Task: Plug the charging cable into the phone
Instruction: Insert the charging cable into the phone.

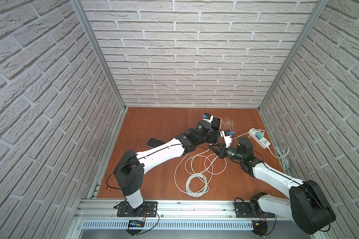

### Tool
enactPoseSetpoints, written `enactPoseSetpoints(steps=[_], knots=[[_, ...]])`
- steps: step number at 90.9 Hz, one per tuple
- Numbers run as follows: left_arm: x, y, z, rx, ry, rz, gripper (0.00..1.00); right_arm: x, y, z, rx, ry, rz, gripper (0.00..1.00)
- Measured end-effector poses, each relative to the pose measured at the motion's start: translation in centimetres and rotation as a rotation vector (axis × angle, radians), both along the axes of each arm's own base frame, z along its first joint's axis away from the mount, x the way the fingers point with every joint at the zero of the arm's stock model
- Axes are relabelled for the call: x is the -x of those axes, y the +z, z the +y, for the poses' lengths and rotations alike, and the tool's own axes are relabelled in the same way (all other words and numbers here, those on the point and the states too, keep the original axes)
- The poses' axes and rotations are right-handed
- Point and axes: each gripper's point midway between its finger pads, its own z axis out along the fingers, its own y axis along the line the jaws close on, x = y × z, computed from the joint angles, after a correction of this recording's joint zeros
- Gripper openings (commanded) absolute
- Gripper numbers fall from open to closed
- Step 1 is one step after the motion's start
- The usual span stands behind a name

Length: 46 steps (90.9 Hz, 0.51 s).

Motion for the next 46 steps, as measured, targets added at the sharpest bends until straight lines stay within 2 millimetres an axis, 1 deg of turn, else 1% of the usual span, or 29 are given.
enactPoseSetpoints(steps=[26,46], knots=[[-0.4,-0.8,-0.5,-0.02,0.006,0.032,0.0,-0.2,-0.5,-0.3,0.003,-0.033,0.039,0.03],[-0.6,-1.1,-0.8,-0.03,0.008,0.044,0.0,-0.4,-0.7,-0.5,0.004,-0.05,0.053,0.03]])
